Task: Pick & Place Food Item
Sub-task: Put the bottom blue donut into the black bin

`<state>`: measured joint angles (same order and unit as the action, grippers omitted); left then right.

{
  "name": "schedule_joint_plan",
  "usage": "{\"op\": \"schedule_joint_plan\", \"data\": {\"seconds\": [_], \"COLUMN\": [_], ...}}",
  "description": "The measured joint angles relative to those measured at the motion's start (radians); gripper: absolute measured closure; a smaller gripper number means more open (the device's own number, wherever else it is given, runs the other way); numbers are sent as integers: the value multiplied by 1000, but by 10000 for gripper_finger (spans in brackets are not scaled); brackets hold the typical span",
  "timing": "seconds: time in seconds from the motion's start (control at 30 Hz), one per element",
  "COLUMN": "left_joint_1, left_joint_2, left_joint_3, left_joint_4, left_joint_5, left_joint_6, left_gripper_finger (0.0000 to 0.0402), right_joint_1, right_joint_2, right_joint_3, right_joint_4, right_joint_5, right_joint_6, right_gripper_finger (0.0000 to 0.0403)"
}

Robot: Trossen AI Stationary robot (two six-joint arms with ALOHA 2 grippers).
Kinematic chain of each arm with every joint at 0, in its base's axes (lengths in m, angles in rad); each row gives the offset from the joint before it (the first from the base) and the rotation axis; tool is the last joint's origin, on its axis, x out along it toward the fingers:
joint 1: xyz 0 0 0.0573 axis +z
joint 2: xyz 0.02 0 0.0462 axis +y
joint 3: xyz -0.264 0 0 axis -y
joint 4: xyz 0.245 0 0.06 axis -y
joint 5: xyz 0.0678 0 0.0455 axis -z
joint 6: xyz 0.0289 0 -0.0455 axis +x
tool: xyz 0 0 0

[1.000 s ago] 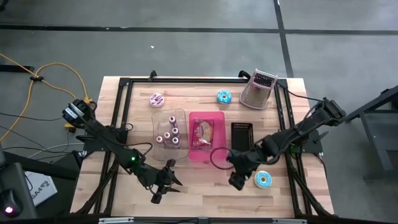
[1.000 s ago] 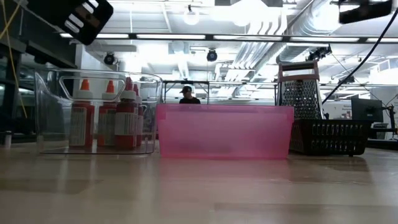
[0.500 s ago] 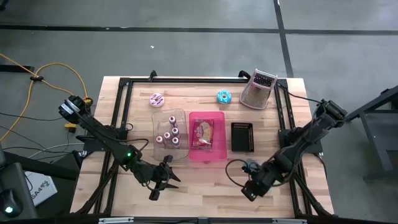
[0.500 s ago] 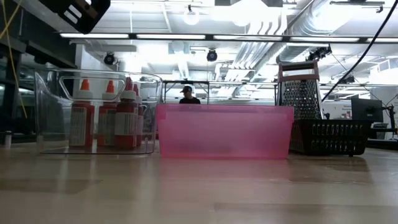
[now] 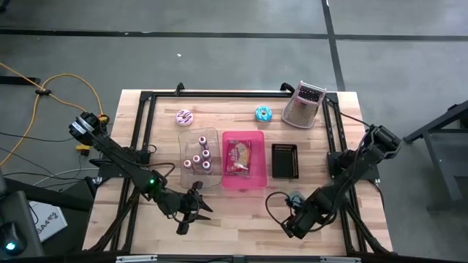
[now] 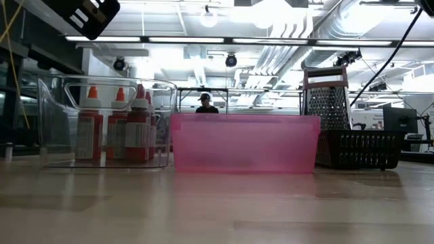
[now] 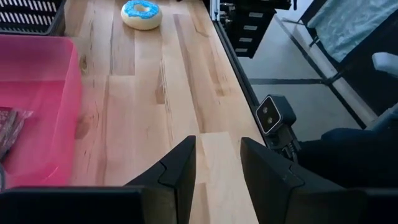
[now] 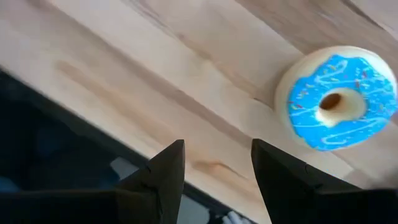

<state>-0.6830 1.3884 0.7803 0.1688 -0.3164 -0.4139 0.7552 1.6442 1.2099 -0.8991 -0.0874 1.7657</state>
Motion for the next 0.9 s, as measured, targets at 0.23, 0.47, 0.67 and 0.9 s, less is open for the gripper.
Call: {"op": "schedule_joint_plan", "data": {"seconds": [0.23, 0.47, 0.67, 0.9], "left_joint_1": [0, 0, 0, 0], "left_joint_2": [0, 0, 0, 0], "left_joint_3": [0, 0, 0, 0], "left_joint_4": [0, 0, 1, 1], "left_joint_5": [0, 0, 1, 1], "left_joint_6": [-6, -6, -6, -12], "left_gripper_finger": [279, 279, 279, 279], "right_joint_1": [18, 46, 65, 72], "right_joint_2": [65, 106, 116, 116], "right_joint_3": [0, 0, 0, 0], "right_joint_4": [-44, -76, -150, -151], "right_joint_5": [-1, 17, 56, 92], "right_joint_6": [0, 30, 45, 44], "right_gripper_finger": [229, 229, 229, 229]}}
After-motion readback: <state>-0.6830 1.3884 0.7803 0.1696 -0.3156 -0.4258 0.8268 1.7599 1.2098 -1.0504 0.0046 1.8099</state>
